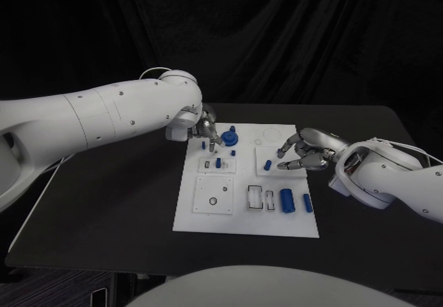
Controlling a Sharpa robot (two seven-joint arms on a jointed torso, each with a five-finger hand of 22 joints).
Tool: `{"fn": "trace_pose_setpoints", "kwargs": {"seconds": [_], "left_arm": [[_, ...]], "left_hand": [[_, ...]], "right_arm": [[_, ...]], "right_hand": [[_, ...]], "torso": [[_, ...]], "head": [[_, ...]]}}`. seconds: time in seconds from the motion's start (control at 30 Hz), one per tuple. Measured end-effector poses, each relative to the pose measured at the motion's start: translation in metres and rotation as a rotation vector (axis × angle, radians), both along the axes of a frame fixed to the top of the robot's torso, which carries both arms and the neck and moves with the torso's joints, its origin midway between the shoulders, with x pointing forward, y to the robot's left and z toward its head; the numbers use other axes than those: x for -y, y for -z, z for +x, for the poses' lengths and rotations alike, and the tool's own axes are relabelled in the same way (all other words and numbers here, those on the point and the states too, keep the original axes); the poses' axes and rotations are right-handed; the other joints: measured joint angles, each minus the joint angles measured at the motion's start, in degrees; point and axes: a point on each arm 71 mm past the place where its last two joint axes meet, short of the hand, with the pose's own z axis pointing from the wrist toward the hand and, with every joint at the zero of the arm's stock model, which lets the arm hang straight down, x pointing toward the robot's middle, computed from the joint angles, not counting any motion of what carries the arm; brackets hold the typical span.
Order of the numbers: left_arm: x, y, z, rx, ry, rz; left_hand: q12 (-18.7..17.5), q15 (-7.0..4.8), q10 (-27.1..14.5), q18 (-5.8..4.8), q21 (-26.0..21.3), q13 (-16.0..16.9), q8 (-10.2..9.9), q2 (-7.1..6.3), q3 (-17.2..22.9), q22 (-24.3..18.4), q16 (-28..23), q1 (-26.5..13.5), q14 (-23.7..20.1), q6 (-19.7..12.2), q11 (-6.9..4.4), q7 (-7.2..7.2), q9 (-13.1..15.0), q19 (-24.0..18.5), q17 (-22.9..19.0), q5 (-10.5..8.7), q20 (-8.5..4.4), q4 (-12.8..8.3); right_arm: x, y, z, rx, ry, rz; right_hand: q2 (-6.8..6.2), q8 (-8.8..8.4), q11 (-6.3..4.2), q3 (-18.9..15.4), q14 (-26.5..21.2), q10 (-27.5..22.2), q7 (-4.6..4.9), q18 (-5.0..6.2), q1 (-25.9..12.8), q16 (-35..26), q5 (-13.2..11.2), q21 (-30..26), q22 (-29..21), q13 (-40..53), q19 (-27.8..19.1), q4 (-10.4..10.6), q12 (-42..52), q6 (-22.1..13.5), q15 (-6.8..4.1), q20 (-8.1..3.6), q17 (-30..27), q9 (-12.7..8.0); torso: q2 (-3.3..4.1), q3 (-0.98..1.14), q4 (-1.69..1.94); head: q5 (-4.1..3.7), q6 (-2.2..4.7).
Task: Assemble the parts on the task board
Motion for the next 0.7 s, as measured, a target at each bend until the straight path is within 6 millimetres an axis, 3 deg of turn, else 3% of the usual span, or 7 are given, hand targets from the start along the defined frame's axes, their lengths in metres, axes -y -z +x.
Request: {"fn": "trace_pose_setpoints", "kwargs": {"seconds": [0.7], "left_arm": [[-0.001,0.017,-0.004,-0.023,-0.025,0.020]], "left_hand": [[0.0,0.00,0.0,0.00,-0.2,0.0,-0.2,-0.30,0.3,0.0,0.0,0.3,0.0,0.8,0.00,0.00,-0.1,0.0,0.0,0.20,0.00,0.0]], "right_arm": [[-0.003,0.000,-0.001,0.001,-0.008,0.004]], "right_hand": [[0.09,0.00,0.00,0.0,0.0,0.0,0.00,0.00,0.1,0.0,0.4,0.0,0.0,0.0,0.0,0.0,0.2,0.0,-0.02,0.00,0.0,-0.1]], "torso": [[-0.13,-0.03,0.09]], "head": [[-0.11,0.00]]}}
